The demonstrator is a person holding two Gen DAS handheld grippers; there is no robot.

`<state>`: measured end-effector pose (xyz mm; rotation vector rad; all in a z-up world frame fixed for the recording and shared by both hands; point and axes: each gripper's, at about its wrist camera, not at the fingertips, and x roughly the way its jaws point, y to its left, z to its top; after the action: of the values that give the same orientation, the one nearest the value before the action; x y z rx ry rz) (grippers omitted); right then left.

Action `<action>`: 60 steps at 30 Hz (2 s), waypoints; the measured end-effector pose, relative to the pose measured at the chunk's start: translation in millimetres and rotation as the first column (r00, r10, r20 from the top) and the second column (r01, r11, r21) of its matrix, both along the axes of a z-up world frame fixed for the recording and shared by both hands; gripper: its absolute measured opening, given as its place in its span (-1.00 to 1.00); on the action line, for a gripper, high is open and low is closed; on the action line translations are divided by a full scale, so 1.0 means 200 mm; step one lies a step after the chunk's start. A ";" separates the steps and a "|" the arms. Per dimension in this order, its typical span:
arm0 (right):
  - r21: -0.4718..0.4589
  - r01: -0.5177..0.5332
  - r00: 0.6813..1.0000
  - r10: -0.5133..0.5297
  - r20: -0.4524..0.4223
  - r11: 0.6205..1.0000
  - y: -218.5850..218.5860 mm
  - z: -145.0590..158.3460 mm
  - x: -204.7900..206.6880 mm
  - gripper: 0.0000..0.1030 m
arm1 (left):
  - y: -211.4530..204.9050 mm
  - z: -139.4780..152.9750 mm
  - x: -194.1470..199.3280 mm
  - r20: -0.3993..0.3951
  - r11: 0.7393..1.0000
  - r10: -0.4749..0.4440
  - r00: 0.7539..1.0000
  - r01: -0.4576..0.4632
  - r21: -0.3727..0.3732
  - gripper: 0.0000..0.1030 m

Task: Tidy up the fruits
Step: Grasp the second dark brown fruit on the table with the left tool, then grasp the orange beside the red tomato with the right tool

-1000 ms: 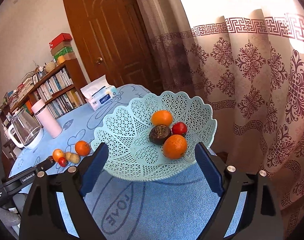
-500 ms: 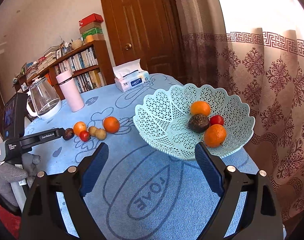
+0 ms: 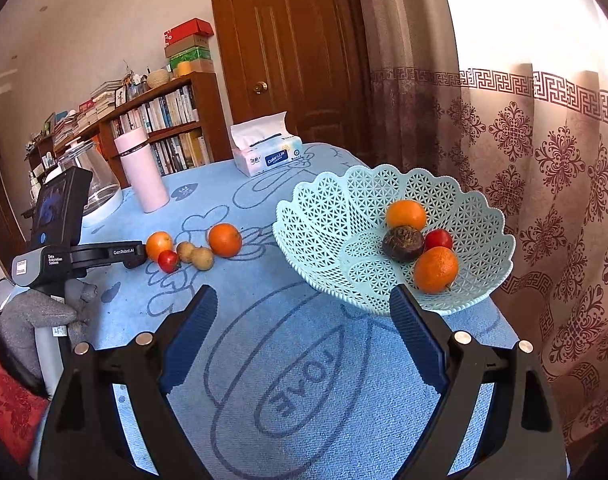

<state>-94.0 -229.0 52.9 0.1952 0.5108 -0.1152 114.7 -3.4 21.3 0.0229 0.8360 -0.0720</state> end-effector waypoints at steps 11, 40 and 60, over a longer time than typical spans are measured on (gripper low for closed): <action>-0.031 0.010 0.999 -0.011 -0.040 0.999 0.02 -0.02 0.04 0.73 | 0.01 -0.02 -0.01 0.002 0.996 -0.066 0.998 0.066 -0.063 -0.18; 0.006 -0.131 0.988 0.131 -0.087 0.991 0.23 0.12 0.35 0.73 | 0.11 0.12 -0.14 0.160 0.998 0.044 0.986 -0.037 -0.044 -0.19; -0.091 -0.302 0.935 0.277 -0.223 0.949 0.62 0.01 0.87 0.40 | 0.22 0.09 -0.08 0.113 0.988 0.140 0.984 -0.132 -0.081 -0.19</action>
<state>80.8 -105.1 54.8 -0.0166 0.7336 0.1233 99.0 41.2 39.9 -0.0985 0.7138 0.0272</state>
